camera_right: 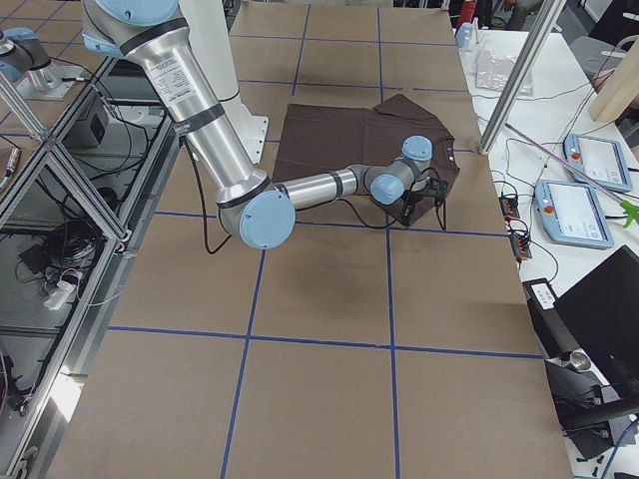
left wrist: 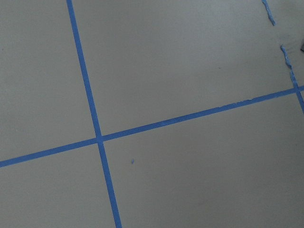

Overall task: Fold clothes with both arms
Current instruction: 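Move the right gripper to the sleeve nearest it and grasp its edge, then fold the sleeve inward with the right gripper while the left gripper reaches the other sleeve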

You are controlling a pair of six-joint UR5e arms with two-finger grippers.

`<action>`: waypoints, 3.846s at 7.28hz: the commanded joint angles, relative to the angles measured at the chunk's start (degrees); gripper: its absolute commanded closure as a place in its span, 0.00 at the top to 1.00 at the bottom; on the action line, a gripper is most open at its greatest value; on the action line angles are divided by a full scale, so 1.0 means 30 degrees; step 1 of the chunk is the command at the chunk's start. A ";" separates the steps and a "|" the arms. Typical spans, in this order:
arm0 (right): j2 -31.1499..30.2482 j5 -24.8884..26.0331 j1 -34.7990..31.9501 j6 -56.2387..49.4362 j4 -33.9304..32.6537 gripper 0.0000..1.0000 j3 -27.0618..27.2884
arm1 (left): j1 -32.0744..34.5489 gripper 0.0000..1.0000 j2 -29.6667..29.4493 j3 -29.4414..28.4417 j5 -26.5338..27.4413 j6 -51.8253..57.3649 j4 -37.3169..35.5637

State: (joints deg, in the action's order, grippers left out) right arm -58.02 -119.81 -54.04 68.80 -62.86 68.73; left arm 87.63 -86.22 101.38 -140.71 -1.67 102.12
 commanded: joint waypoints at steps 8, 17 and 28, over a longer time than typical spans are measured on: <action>0.0591 0.0153 0.0318 0.0036 -0.0025 0.00 -0.1288 | -0.0001 1.00 0.0000 0.0073 0.0000 0.0030 0.0004; 0.4566 0.1464 0.1984 0.3313 -0.0231 0.00 -0.1543 | -0.0001 1.00 0.0000 0.0806 -0.0609 -0.0058 -0.0026; -0.1986 -0.0053 0.1284 0.3463 -0.0171 1.00 0.7823 | -1.1657 0.90 -1.3468 -1.1372 0.9714 -1.8661 0.6068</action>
State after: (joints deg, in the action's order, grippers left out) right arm -62.48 -120.14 -50.13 79.12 -63.46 90.94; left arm 53.82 -123.01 72.79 -115.45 -57.07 118.45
